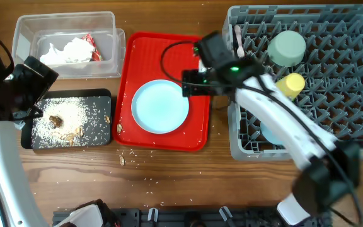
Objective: Sort waste into correct bins and load items into the dishwasher rack
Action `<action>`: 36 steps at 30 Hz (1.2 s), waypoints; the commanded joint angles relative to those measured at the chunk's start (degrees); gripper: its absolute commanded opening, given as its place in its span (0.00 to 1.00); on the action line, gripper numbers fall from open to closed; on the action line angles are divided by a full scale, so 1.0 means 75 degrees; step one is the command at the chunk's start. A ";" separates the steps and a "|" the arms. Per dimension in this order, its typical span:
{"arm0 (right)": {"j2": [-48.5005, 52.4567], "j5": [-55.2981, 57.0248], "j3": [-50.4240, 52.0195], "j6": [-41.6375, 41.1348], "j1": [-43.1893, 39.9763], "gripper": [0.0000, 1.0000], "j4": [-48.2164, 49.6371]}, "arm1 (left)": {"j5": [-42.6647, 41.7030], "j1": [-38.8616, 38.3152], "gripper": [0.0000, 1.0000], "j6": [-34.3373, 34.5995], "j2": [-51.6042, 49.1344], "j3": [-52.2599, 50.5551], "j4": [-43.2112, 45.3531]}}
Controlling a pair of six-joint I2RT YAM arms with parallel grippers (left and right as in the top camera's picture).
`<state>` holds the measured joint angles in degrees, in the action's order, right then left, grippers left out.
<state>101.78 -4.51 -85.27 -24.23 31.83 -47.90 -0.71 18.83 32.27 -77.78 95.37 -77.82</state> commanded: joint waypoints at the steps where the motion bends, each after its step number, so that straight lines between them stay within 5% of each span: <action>1: 0.0997 0.0105 -0.0058 0.0595 0.0017 0.78 0.0519 | -0.0009 0.0050 1.00 0.0017 0.0000 0.0000 -0.0003; 2: 0.1192 0.0114 -0.0058 0.0574 0.0017 0.75 0.0618 | -0.0009 0.0050 1.00 0.0017 0.0000 0.0000 -0.0003; 4: 0.1664 0.0108 -0.0058 0.0659 0.0032 0.50 0.0796 | -0.0009 0.0050 1.00 0.0020 0.0000 0.0000 -0.0003; 13: 0.2850 -0.0504 -0.0058 0.0796 0.0067 0.39 0.1105 | -0.0009 0.0047 1.00 0.0017 0.0000 0.0000 -0.0003; 17: 0.2856 -0.0402 -0.0061 0.0656 0.0134 0.04 0.1040 | -0.0009 0.0050 1.00 0.0017 0.0000 0.0000 -0.0003; 26: 0.0391 0.0731 -0.0833 -0.0044 -0.0854 0.04 0.0239 | -0.0009 0.0047 1.00 0.0017 0.0000 0.0000 -0.0003; 31: -0.1411 0.3060 -0.0950 0.0239 -0.2562 0.04 -0.0580 | -0.0009 0.0047 1.00 0.0020 0.0000 0.0000 -0.0003; 36: -0.1492 0.5062 -0.0749 0.0213 -0.3328 0.05 -0.1157 | -0.0006 0.0050 1.00 0.0017 0.0000 0.0000 -0.0003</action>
<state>88.99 22.26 -92.29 -22.85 6.96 -56.49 -0.73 18.83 32.27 -77.78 95.37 -77.84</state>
